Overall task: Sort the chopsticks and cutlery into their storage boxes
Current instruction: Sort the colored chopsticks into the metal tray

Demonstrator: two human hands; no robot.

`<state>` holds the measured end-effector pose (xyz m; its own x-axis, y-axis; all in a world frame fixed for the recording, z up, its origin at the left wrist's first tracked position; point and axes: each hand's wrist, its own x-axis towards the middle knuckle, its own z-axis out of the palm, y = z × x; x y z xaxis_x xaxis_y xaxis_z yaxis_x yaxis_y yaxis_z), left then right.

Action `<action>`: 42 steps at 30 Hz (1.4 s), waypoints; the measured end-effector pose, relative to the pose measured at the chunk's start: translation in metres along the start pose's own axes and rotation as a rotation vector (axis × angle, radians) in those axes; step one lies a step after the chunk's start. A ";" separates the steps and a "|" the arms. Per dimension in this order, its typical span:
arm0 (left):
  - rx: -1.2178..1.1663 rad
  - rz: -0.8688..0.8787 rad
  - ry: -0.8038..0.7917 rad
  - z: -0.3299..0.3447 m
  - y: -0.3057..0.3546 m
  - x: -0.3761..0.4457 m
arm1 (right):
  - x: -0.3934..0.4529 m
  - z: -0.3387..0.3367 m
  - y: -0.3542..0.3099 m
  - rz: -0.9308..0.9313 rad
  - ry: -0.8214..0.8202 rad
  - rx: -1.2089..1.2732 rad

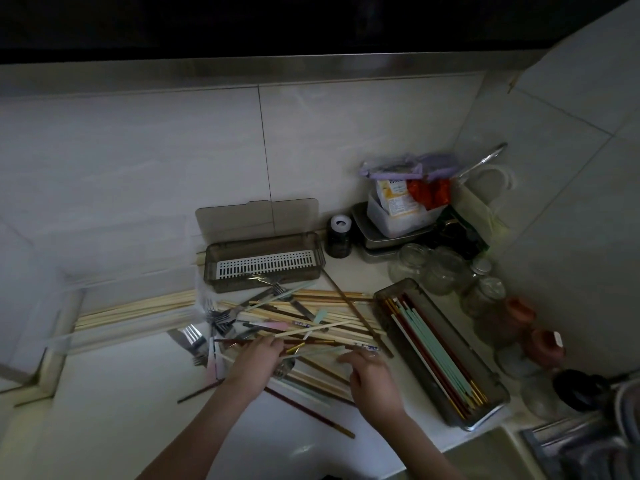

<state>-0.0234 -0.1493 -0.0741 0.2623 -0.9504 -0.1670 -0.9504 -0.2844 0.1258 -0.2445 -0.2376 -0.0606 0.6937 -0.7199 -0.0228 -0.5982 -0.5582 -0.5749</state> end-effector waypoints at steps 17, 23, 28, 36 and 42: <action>-1.550 -0.286 0.367 -0.087 0.097 0.024 | 0.011 -0.014 -0.044 0.209 -0.081 0.738; -1.299 -0.207 0.215 -0.070 0.085 0.029 | 0.006 -0.045 0.005 0.367 0.373 0.265; -0.958 -0.239 0.077 -0.028 0.055 0.006 | -0.019 -0.074 0.072 0.769 0.339 -0.261; -0.487 -0.227 0.104 -0.003 0.036 -0.024 | -0.003 -0.068 0.081 0.662 0.165 0.026; -0.383 -0.138 0.235 -0.006 0.026 -0.034 | 0.001 -0.069 0.074 0.623 0.130 -0.180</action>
<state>-0.0561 -0.1253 -0.0595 0.4550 -0.8904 0.0127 -0.7851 -0.3944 0.4775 -0.3156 -0.3081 -0.0469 0.1487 -0.9681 -0.2017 -0.9375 -0.0731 -0.3402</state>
